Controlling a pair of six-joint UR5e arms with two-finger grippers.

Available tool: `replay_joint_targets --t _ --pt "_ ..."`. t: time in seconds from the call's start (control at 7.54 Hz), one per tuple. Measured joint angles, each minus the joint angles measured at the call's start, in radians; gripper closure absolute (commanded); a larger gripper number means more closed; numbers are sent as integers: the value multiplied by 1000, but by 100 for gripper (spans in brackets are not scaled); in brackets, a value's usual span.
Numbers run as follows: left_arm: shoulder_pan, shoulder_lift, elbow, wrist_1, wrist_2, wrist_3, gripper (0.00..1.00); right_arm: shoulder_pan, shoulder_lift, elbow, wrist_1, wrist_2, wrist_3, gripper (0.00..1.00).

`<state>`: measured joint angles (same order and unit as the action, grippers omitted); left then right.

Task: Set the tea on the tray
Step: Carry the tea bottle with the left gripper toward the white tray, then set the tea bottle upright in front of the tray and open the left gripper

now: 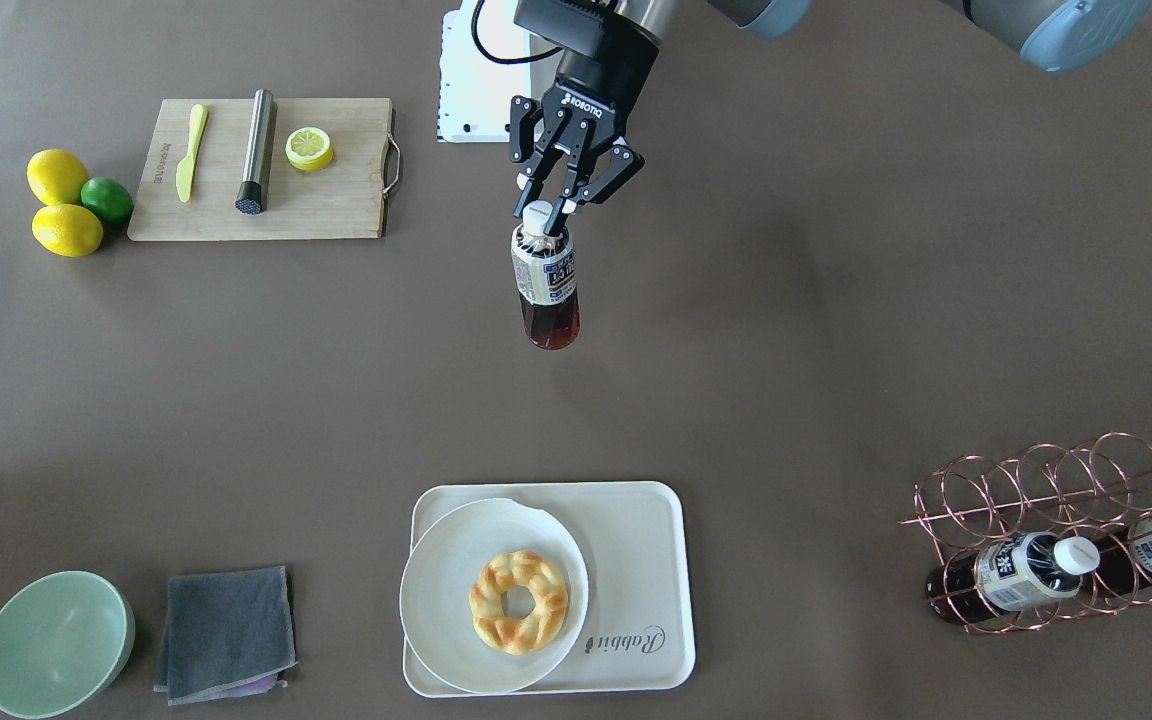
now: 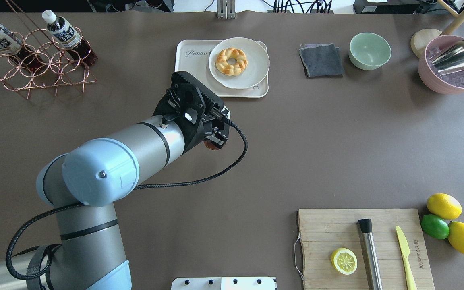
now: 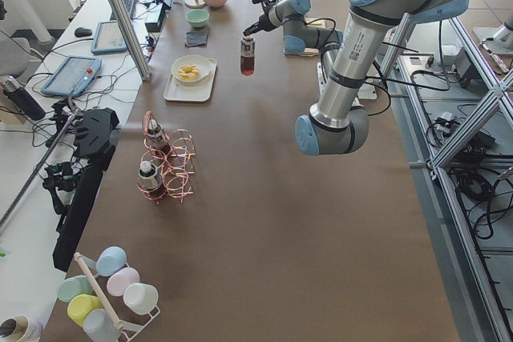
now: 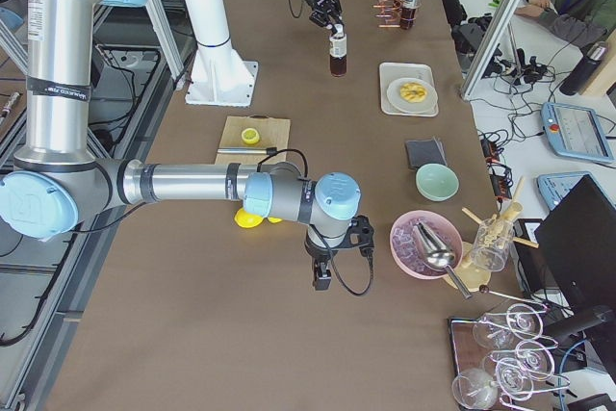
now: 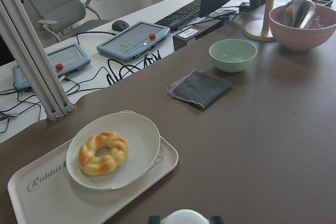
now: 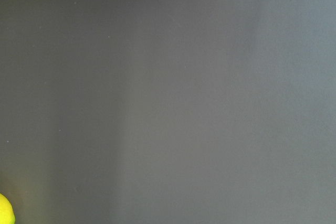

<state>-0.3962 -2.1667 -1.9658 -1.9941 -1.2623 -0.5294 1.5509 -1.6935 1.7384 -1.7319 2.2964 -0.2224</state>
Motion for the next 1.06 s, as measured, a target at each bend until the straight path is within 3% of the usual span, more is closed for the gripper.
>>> replay_joint_targets --t 0.4,0.8,1.06 --pt "-71 -12 69 -19 -129 -15 100 0 -1 1 0 1 0 0" --pt "-74 -10 195 -217 -163 -63 100 0 0 1 0 3 0 0" --pt "-77 -9 209 -240 -180 -66 100 0 0 1 1 3 0 0"
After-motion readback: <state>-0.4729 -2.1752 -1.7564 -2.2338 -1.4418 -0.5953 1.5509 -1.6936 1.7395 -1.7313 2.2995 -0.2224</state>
